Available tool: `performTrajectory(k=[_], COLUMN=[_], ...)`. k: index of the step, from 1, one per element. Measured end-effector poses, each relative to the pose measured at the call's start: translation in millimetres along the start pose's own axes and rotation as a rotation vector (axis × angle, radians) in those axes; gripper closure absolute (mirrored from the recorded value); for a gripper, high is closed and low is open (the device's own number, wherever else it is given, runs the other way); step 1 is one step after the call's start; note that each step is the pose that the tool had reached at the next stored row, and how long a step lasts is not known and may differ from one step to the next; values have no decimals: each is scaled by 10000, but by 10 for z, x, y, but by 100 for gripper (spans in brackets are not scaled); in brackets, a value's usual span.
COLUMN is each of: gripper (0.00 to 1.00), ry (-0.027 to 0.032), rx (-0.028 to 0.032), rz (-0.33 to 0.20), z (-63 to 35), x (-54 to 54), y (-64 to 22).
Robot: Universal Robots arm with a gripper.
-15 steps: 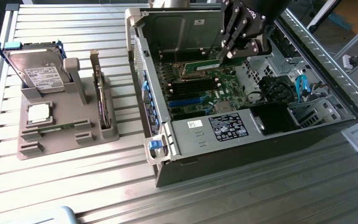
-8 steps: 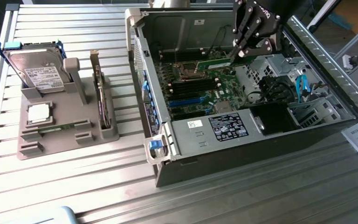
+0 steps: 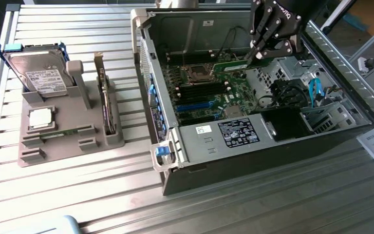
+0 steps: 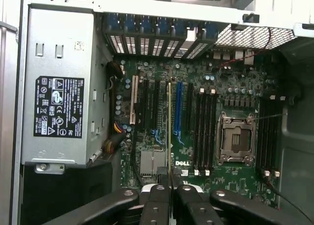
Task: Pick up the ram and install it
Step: 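Pick up the ram and move it above insertion slot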
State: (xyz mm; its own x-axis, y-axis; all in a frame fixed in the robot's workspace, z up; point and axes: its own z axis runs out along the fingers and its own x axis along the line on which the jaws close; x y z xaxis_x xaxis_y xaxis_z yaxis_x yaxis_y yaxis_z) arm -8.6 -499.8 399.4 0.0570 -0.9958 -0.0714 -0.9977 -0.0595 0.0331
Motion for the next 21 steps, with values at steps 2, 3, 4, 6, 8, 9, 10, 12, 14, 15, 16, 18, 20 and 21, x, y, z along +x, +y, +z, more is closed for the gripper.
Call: performTrajectory(k=[2, 3, 4, 6, 8, 9, 10, 12, 14, 15, 16, 18, 20, 21], gripper=[88, 88, 88, 88, 88, 88, 88, 88, 88, 88, 88, 88, 88, 88], ry=[-4, -7, -9, -13, -20, -22, -25, -31, -37, -41, -43, -50, -65, -66], rx=[-1, 0, 0, 0, 1, 1, 1, 1, 2, 2, 2, 2, 4, 4], rz=[0, 0, -1, 0, 0, 0, -1, -1, -1, -1, -1, -1, -3, -2], z=[-2, -2, -3, -5, -5, -6, -6, -7, -9, -9, -10, -11, -14, -14], x=[2, 2, 3, 5, 7, 8, 9, 10, 12, 13, 14, 16, 20, 20], y=[-31, -47, -61, -93, -124, -139, -154, -183, -220, -236, -250, -289, -357, -357])
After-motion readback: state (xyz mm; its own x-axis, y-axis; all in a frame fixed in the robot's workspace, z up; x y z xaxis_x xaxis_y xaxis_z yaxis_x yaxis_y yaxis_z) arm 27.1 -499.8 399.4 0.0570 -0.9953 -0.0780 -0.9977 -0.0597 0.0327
